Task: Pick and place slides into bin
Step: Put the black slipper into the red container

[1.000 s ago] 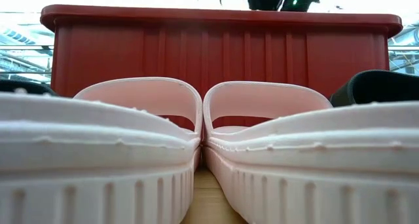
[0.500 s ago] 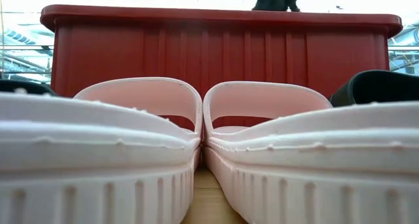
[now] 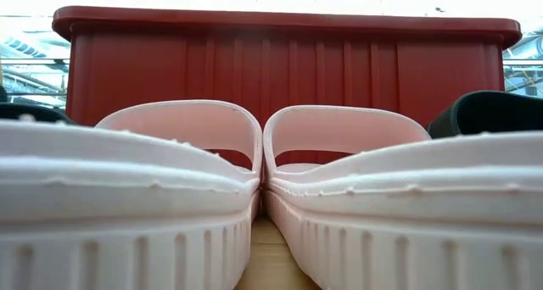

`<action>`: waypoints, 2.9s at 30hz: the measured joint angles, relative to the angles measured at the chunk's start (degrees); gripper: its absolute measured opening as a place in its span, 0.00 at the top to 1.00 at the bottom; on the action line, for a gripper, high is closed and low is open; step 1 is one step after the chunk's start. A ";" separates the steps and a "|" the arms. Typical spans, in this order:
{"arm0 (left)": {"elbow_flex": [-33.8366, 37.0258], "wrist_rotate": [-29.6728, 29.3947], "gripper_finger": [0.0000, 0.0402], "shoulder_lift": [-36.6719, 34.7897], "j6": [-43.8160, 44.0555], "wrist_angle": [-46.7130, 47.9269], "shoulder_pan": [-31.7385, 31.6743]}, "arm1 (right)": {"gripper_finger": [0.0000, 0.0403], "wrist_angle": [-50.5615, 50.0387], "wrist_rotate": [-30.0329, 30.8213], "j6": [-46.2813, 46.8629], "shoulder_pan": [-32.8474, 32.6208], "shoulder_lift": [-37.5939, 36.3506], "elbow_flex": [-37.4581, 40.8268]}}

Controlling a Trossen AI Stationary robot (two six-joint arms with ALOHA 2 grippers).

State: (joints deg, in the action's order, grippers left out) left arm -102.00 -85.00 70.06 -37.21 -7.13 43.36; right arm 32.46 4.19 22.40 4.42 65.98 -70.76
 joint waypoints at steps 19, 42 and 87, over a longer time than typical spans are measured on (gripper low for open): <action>0.02 3.96 0.36 0.02 9.32 0.00 6.07 | 0.47 25.84 -14.56 -4.38 -22.96 4.37 -2.63; 0.04 10.00 0.36 4.42 21.52 2.34 11.68 | 0.47 -49.72 25.22 -16.83 -50.22 14.86 -27.07; 0.04 9.47 0.36 4.94 24.62 8.63 11.68 | 0.47 -91.96 22.74 5.29 -45.92 49.18 -24.60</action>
State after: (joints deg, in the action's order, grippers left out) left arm -101.95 -75.53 75.00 -12.59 1.50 55.05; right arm -59.50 26.93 27.70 -41.50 115.16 -95.36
